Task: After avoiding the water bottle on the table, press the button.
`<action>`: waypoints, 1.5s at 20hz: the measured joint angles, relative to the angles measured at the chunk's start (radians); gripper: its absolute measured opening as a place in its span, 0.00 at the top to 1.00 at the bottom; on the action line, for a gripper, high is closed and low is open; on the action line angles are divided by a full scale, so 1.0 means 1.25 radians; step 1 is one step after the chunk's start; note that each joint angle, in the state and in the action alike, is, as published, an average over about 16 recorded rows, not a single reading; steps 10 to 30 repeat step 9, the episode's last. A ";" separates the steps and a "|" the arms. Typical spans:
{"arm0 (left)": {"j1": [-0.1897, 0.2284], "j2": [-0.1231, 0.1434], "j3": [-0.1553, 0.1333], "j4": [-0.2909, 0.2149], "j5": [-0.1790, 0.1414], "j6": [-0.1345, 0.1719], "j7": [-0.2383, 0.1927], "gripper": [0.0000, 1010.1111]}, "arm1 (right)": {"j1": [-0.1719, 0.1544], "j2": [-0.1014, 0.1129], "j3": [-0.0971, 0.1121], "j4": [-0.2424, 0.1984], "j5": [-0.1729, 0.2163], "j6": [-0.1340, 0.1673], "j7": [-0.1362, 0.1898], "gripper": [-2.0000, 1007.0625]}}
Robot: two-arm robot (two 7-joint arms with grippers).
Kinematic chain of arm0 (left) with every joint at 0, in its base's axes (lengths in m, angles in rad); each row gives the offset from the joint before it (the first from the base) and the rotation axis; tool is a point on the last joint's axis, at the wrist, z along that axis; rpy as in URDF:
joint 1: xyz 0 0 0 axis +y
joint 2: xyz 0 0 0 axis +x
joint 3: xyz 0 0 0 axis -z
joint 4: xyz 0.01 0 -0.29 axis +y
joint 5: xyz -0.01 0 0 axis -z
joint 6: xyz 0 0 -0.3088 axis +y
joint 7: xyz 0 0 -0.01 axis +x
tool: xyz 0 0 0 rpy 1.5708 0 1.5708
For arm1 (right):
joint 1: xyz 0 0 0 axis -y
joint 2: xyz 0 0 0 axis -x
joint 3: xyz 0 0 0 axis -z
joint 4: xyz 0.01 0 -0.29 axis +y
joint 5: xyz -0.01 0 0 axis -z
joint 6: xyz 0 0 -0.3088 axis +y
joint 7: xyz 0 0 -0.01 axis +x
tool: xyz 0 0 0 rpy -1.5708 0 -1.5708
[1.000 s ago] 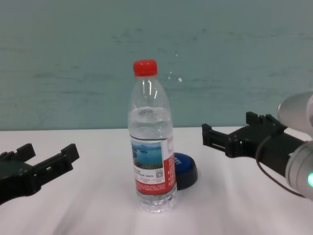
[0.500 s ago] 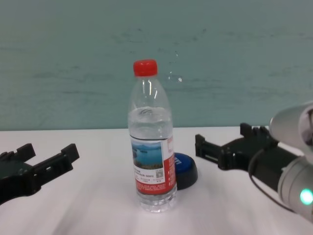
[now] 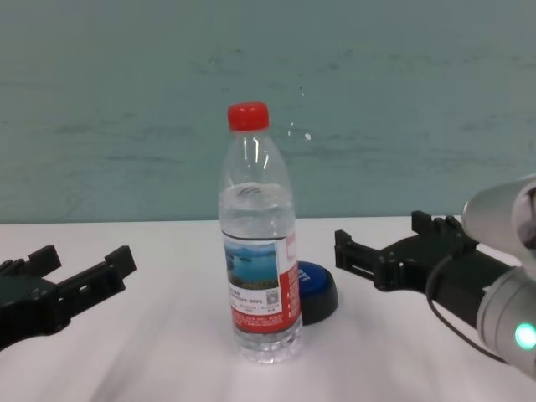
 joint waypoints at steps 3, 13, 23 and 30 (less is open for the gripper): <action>0.000 0.000 0.000 0.000 0.000 0.000 0.000 0.00 | 0.000 0.000 0.000 -0.001 0.000 0.001 0.000 0.00; 0.000 0.000 0.000 0.000 0.000 0.000 0.000 0.00 | 0.001 0.001 0.000 -0.001 -0.001 0.002 0.000 0.00; 0.000 0.000 0.000 0.000 0.000 0.000 0.000 0.00 | 0.001 0.001 0.000 -0.001 -0.001 0.002 0.000 0.00; 0.000 0.000 0.000 0.000 0.000 0.000 0.000 0.00 | 0.001 0.001 0.000 -0.001 -0.001 0.002 0.000 0.00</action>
